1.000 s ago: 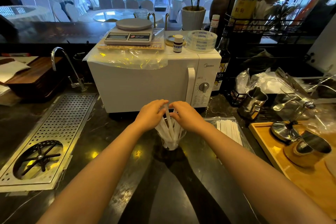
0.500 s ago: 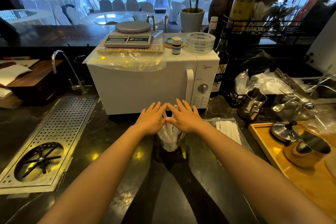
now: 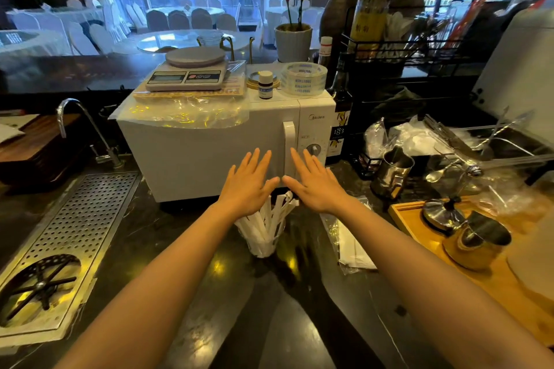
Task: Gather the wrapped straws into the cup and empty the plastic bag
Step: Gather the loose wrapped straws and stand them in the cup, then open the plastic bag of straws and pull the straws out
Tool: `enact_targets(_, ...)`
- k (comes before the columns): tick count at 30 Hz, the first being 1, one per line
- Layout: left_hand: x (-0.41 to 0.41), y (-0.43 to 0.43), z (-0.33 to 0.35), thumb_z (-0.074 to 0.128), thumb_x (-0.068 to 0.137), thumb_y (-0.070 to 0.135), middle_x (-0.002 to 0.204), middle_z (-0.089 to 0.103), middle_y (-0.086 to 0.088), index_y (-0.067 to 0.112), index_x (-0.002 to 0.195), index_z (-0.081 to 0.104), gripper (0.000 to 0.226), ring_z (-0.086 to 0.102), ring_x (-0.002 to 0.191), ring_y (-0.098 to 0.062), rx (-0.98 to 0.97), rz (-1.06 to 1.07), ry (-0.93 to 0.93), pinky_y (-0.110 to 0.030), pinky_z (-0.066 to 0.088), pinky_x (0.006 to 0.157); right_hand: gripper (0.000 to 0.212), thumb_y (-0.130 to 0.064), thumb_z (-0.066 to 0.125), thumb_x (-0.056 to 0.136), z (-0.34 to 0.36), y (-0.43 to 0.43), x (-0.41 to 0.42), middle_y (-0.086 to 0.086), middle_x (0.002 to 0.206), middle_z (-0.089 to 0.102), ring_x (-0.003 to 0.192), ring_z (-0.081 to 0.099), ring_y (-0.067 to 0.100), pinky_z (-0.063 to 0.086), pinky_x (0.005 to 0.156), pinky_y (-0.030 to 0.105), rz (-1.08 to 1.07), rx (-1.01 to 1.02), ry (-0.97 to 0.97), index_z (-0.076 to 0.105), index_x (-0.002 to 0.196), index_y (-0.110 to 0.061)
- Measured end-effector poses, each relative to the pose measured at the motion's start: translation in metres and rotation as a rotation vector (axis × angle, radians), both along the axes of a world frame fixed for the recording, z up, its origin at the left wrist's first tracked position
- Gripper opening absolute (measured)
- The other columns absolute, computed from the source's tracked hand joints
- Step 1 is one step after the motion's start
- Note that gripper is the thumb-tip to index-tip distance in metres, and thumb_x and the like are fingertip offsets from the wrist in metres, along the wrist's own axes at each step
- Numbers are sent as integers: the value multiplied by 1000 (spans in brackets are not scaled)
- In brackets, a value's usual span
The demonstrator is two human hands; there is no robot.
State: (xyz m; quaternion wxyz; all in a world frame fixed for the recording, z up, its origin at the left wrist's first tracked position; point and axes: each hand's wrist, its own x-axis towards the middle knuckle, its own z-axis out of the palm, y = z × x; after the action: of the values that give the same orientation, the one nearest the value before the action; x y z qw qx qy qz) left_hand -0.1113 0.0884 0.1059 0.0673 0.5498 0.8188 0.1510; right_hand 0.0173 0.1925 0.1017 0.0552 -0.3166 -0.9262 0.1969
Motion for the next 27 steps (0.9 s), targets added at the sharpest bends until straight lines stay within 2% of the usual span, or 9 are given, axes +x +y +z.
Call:
enact_targets(12, 78, 49, -2, 30, 92, 42, 156, -3, -5, 21, 143, 0, 62, -5, 142, -21, 72, -124, -64, -42, 2, 115, 69, -50, 29, 92, -6, 38, 85, 11, 156, -6, 143, -3, 28, 8, 115, 45, -170, -65, 10, -9, 143, -24)
enact_targets(17, 108, 68, -26, 33, 92, 42, 156, -1, -8, 18, 143, 3, 64, 0, 143, -23, 38, -117, -154, -42, 8, 116, 72, -51, 29, 92, -28, 50, 110, 11, 156, -4, 143, -2, 29, 12, 115, 46, -217, -163, -29, -10, 143, -21)
enact_targets(22, 128, 82, -60, 40, 90, 40, 154, 10, -13, 17, 143, 6, 67, 15, 140, -31, -8, 54, -407, -47, 23, 112, 73, -49, 32, 92, -51, 56, 123, 16, 155, 8, 141, 12, 35, 18, 114, 48, -295, -251, -47, -6, 144, -15)
enact_targets(27, 135, 87, -86, 52, 86, 34, 141, 32, -23, 7, 136, 23, 64, 35, 127, -38, -7, 326, -691, -45, 34, 103, 75, -45, 40, 91, -75, 62, 127, 22, 151, 19, 137, 21, 39, 22, 112, 46, -394, -347, -77, 0, 144, -10)
